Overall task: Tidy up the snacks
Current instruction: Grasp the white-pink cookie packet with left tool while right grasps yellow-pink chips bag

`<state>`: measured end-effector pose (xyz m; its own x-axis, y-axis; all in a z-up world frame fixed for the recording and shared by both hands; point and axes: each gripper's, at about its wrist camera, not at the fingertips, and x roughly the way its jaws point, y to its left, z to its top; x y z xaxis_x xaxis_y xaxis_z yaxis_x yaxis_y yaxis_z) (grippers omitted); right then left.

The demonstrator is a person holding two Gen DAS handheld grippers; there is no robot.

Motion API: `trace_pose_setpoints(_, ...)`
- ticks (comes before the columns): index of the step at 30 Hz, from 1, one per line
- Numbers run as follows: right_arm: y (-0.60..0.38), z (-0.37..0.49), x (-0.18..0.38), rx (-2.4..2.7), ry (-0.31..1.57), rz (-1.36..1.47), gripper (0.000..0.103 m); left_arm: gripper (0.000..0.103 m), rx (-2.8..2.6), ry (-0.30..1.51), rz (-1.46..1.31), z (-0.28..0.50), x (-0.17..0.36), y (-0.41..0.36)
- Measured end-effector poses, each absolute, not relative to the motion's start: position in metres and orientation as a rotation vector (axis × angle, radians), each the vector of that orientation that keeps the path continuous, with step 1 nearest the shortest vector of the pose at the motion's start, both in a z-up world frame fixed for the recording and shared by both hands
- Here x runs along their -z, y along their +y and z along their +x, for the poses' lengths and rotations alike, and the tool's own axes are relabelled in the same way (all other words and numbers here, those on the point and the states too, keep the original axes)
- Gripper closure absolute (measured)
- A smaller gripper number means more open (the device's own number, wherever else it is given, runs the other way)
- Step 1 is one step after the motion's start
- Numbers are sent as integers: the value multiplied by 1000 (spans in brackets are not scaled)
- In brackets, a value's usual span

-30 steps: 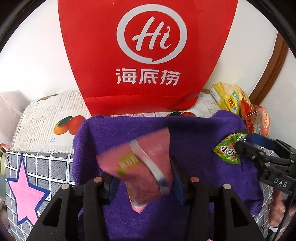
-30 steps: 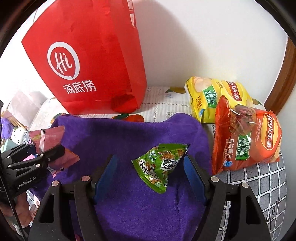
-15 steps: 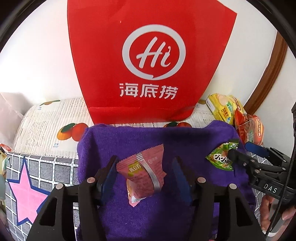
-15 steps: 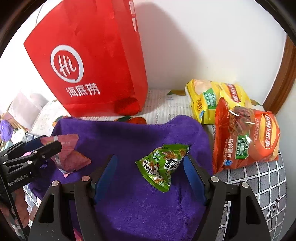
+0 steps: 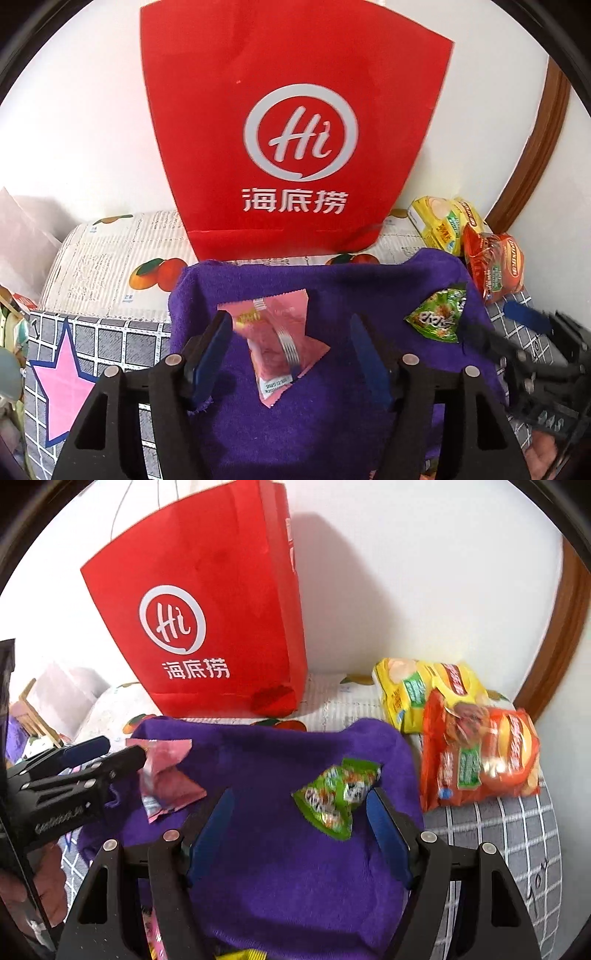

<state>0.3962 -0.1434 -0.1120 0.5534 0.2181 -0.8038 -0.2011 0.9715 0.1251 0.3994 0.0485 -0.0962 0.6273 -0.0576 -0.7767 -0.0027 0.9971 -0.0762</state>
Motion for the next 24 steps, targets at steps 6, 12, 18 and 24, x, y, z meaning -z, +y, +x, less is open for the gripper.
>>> trace_pose_setpoints(6, -150, 347, 122, -294, 1003, 63, 29, 35, 36, 880, -42, 385, 84, 34)
trace_pose_setpoints(12, -140, 300, 137, -353, 1051, 101, 29, 33, 47, 870, -47, 352, 72, 38)
trace_pose_setpoints(18, -123, 266, 145, -400, 1061, 173, 28, 33, 33, 869, -49, 315, 70, 55)
trace_pose_setpoints(24, -104, 258, 169, -316, 1080, 151, 29, 33, 0, 869, -45, 278, 76, 80)
